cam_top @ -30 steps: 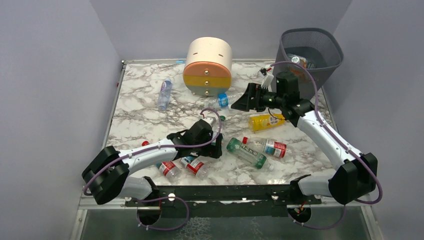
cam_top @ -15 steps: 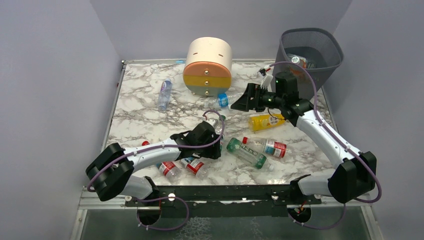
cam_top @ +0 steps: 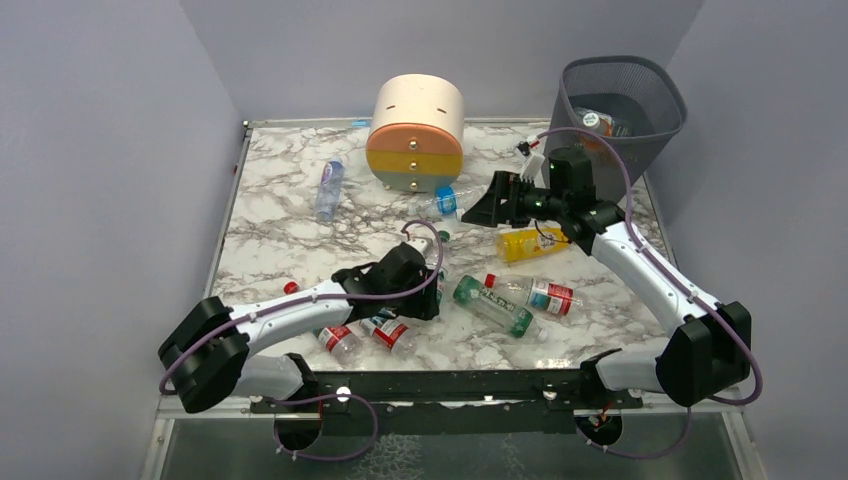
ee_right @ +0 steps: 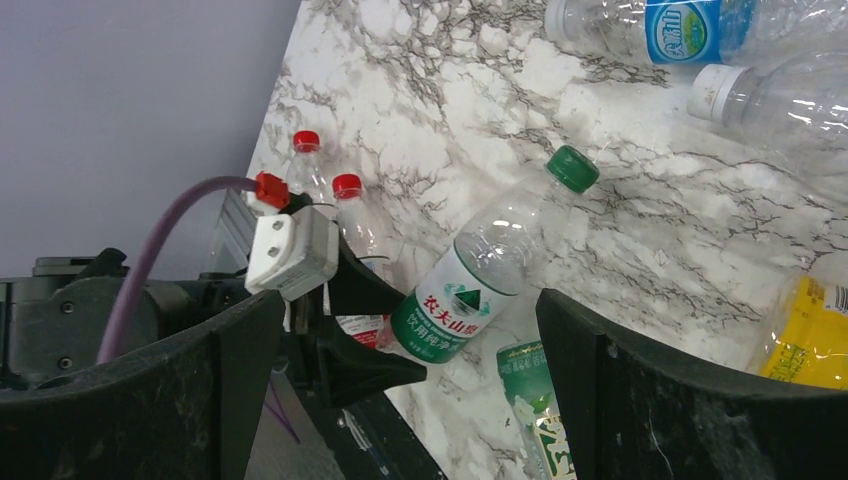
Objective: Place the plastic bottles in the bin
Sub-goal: Pick up the plastic bottle at the center of the board, then place the plastic bottle in the trash bin.
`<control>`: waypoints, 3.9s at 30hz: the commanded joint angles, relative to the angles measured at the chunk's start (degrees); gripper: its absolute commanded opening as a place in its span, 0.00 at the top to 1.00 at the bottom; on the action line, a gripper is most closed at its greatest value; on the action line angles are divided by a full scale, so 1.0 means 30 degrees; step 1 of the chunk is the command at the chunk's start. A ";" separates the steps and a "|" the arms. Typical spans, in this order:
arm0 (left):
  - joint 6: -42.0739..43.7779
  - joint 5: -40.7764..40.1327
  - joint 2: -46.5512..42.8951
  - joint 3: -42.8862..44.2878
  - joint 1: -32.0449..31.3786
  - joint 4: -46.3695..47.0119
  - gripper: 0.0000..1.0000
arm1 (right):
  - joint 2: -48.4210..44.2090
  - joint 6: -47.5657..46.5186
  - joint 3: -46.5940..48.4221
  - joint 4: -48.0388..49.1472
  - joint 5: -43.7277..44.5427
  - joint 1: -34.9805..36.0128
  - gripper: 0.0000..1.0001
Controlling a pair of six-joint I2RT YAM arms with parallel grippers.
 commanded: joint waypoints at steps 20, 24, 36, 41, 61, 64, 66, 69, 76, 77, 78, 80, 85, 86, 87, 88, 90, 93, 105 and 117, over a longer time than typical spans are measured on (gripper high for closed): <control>0.0695 0.1432 -0.5590 0.0815 -0.0127 -0.0654 0.50 | 0.1848 -0.0356 0.1308 -0.0082 0.0644 0.0045 0.00; 0.0801 0.1732 -0.5958 0.0812 -0.0145 -0.0070 0.50 | 0.2454 0.0501 0.0812 0.0992 -0.0542 0.0044 0.00; 0.1222 0.2261 -0.6266 0.0715 -0.0272 0.0987 0.50 | 0.3707 0.2451 -0.0398 0.3524 -0.3070 0.0034 0.00; 0.1276 0.2501 -0.5928 0.0644 -0.0351 0.1582 0.50 | 0.3710 0.3102 -0.1251 0.4485 -0.3747 0.0040 0.00; 0.1501 0.1867 -0.4985 0.0403 -0.0470 0.2580 0.50 | 0.4060 0.3728 -0.1845 0.5466 -0.4724 0.0795 0.16; 0.1543 0.1838 -0.4841 0.0431 -0.0470 0.2635 0.50 | 0.4091 0.3751 -0.1859 0.5537 -0.4825 0.0836 0.24; 0.1570 0.1656 -0.4751 0.0454 -0.0470 0.2572 0.47 | 0.4075 0.3726 -0.1823 0.5479 -0.4870 0.0840 0.29; 0.1543 0.1425 -0.4714 0.0517 -0.0470 0.2421 0.39 | 0.3971 0.3411 -0.1624 0.5061 -0.4569 0.0869 0.35; 0.1505 0.0946 -0.5055 0.0919 -0.0470 0.1682 0.28 | 0.3632 0.2334 -0.0630 0.3405 -0.3234 0.0869 0.40; 0.1514 0.0860 -0.5188 0.1038 -0.0470 0.1490 0.26 | 0.3602 0.2184 -0.0442 0.3163 -0.2997 0.0869 0.40; 0.1515 0.0714 -0.5344 0.1226 -0.0470 0.1239 0.23 | 0.3547 0.2015 -0.0236 0.2905 -0.2766 0.0869 0.40; 0.1535 0.0415 -0.5763 0.1529 -0.0468 0.0755 0.17 | 0.3459 0.1707 0.0209 0.2397 -0.2345 0.0869 0.41; 0.1634 -0.0069 -0.6948 0.2476 -0.0470 -0.0480 0.01 | 0.3234 0.1008 0.1538 0.1208 -0.1133 0.0869 0.41; 0.1640 -0.0156 -0.7186 0.2654 -0.0470 -0.0703 0.01 | 0.3167 0.0883 0.1869 0.0962 -0.0830 0.0869 0.41; 0.1652 -0.0241 -0.7439 0.2808 -0.0470 -0.0884 0.01 | 0.3130 0.0735 0.2283 0.0667 -0.0525 0.0869 0.41; 0.1653 -0.0346 -0.7665 0.2966 -0.0470 -0.1079 0.01 | 0.3104 0.0504 0.2749 0.0235 -0.0127 0.0843 0.41; 0.1623 -0.0521 -0.8106 0.3170 -0.0473 -0.1375 0.01 | 0.3095 -0.0037 0.3968 -0.0734 0.0772 0.0840 0.41; 0.1635 -0.0814 -0.8639 0.3244 -0.0470 -0.1581 0.01 | 0.3132 -0.0897 0.6126 -0.2396 0.2136 0.0763 0.41; 0.1428 -0.0970 -0.9129 0.2480 -0.0470 -0.1833 0.01 | 0.4097 -0.1823 1.3683 -0.4706 0.2770 -0.3644 0.41; 0.1456 -0.0933 -0.8965 0.2037 -0.0470 -0.1869 0.01 | 0.4726 0.1810 1.5491 -0.0961 0.1103 -1.0632 0.41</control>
